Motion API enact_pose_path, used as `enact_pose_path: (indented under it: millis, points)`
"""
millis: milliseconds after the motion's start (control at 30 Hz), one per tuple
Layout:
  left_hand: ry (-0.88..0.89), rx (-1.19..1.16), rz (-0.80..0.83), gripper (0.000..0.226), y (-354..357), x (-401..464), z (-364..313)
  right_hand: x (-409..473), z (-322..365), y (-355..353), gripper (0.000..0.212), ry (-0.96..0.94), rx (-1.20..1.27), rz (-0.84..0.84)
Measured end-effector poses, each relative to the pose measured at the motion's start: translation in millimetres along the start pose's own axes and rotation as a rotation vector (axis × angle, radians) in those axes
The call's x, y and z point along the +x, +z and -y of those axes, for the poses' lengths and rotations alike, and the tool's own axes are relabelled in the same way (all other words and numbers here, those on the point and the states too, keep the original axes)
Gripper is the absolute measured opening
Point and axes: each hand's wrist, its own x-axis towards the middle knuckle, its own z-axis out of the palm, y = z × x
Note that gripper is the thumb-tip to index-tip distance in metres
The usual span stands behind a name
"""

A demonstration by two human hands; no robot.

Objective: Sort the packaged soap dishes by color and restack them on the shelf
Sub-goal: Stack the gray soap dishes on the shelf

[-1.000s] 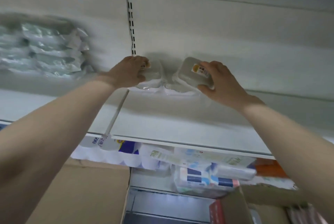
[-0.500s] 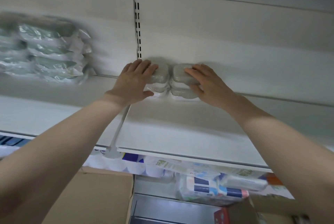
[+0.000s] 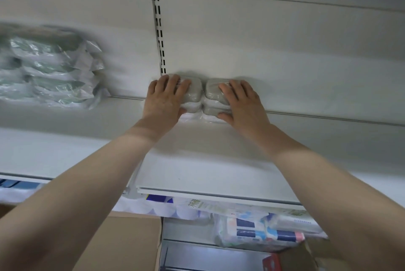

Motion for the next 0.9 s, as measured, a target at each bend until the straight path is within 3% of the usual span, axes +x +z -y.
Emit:
enact_pose_path:
  millis: [133, 467, 567, 900]
  points:
    - [0.013, 0.034, 0.050, 0.083, -9.5, -1.1, -1.8, -1.2, -0.4, -8.4, 0.082, 0.002, -0.072, 0.004]
    - [0.032, -0.038, -0.018, 0.070, -45.9, -31.0, -50.8, -59.0, -31.7, -53.5, 0.070, -0.099, -0.097, -0.048]
    - [0.062, -0.040, -0.060, 0.064, -62.8, -50.2, -87.3, -94.4, -49.8, -71.0, 0.069, -0.085, -0.082, 0.029]
    - [0.073, -0.194, -0.101, 0.044, -105.8, -125.8, -284.8, -276.7, -138.9, -118.8, 0.062, -0.134, -0.083, -0.029]
